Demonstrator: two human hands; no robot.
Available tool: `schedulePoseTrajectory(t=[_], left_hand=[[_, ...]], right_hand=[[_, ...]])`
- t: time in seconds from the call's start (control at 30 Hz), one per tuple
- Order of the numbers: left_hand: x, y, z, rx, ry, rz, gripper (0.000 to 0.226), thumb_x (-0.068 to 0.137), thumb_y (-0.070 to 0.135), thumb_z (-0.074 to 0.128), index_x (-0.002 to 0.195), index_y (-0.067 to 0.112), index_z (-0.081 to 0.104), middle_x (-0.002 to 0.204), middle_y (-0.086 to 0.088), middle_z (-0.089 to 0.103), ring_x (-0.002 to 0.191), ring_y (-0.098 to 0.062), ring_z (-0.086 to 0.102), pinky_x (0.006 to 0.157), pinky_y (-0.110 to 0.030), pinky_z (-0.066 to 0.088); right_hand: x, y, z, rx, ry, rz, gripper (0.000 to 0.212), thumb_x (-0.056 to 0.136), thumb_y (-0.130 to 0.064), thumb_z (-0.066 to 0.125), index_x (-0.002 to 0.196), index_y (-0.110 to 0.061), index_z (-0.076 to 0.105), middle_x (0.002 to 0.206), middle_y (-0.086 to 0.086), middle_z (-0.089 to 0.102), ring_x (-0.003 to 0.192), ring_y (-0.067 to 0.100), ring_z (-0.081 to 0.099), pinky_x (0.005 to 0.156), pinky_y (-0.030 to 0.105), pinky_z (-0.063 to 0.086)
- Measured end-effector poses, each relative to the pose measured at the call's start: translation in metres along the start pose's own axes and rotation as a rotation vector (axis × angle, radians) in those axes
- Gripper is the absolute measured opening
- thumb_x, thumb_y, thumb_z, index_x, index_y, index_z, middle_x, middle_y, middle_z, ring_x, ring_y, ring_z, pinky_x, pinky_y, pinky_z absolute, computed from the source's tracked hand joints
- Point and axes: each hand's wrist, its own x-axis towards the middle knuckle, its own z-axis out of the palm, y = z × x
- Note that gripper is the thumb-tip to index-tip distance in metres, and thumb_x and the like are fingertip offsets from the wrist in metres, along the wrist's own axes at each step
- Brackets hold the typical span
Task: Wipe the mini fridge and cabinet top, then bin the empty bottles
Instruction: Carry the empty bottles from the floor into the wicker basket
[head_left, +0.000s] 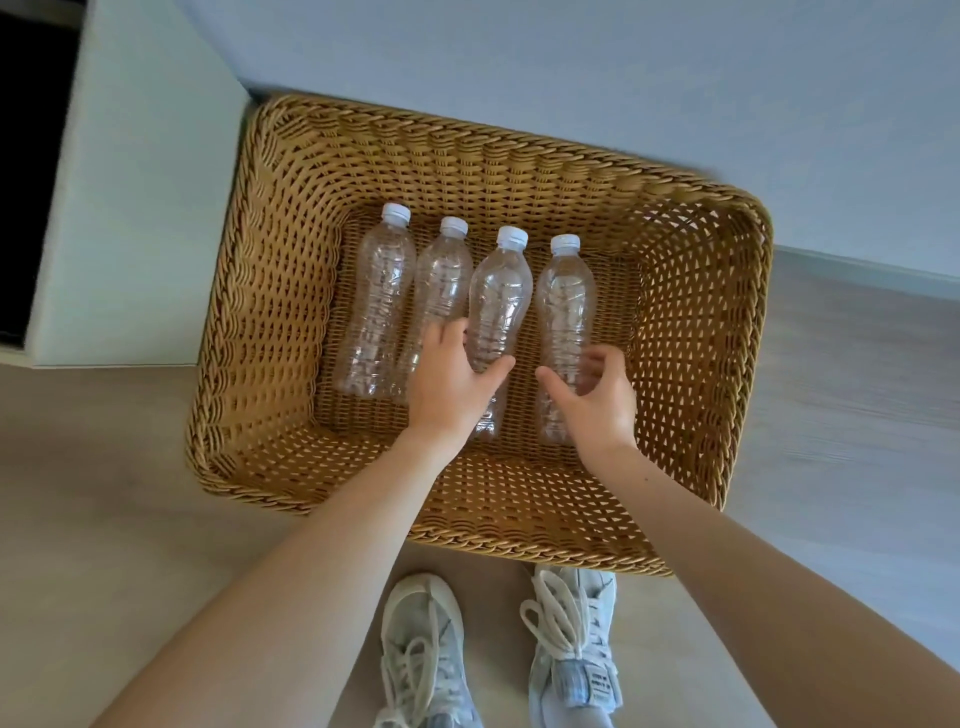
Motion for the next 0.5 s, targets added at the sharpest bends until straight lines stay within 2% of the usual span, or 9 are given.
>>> schedulePoseTrajectory(t=[0.13,0.2,0.23,0.33,0.43,0.5], left_hand=[[0.004,0.002,0.01,0.051,-0.028,0.002,0.074,0.088,0.052,0.067,0.144,0.008,0.044,0.142,-0.009,0.045,0.122,-0.025,0.054,0.095,-0.036,0.052],[0.005,0.004,0.015,0.052,-0.034,-0.006,0.075,0.089,0.05,0.067,0.145,0.007,0.042,0.144,-0.011,0.042,0.126,-0.027,0.051,0.1,-0.036,0.05],[0.005,0.005,0.017,0.052,-0.03,-0.013,0.075,0.089,0.049,0.067,0.146,0.006,0.041,0.144,-0.011,0.041,0.127,-0.027,0.051,0.1,-0.031,0.047],[0.007,0.007,0.02,0.055,-0.029,-0.034,0.075,0.09,0.046,0.067,0.147,0.005,0.039,0.145,-0.012,0.041,0.126,-0.027,0.051,0.09,-0.021,0.038],[0.009,0.008,0.022,0.067,-0.035,-0.038,0.073,0.091,0.045,0.066,0.146,0.005,0.04,0.144,-0.013,0.041,0.124,-0.028,0.052,0.087,-0.021,0.037],[0.01,0.009,0.023,0.08,-0.039,-0.039,0.071,0.092,0.045,0.064,0.145,0.004,0.04,0.143,-0.013,0.041,0.122,-0.029,0.054,0.087,-0.024,0.041]], right_hand=[[0.008,0.003,0.008,-0.061,0.025,0.006,0.064,0.076,-0.046,0.081,0.126,-0.02,0.049,0.113,-0.006,0.042,0.086,0.002,0.052,0.068,0.008,0.039],[0.01,0.004,0.01,-0.083,0.019,0.016,0.067,0.077,-0.046,0.081,0.128,-0.017,0.048,0.116,-0.002,0.042,0.086,0.006,0.052,0.073,0.013,0.044],[0.011,0.005,0.011,-0.093,0.013,0.026,0.068,0.078,-0.045,0.08,0.129,-0.015,0.048,0.119,0.0,0.043,0.088,0.008,0.053,0.077,0.018,0.048],[0.011,0.006,0.014,-0.117,0.001,0.052,0.071,0.08,-0.044,0.079,0.133,-0.012,0.047,0.126,0.004,0.043,0.098,0.017,0.056,0.09,0.032,0.053],[0.01,0.006,0.017,-0.131,-0.016,0.058,0.072,0.082,-0.042,0.077,0.137,-0.01,0.043,0.133,0.007,0.04,0.104,0.02,0.057,0.093,0.037,0.054],[0.01,0.005,0.018,-0.149,-0.023,0.049,0.08,0.084,-0.043,0.075,0.145,-0.011,0.034,0.139,0.008,0.037,0.11,0.022,0.056,0.095,0.034,0.052]])
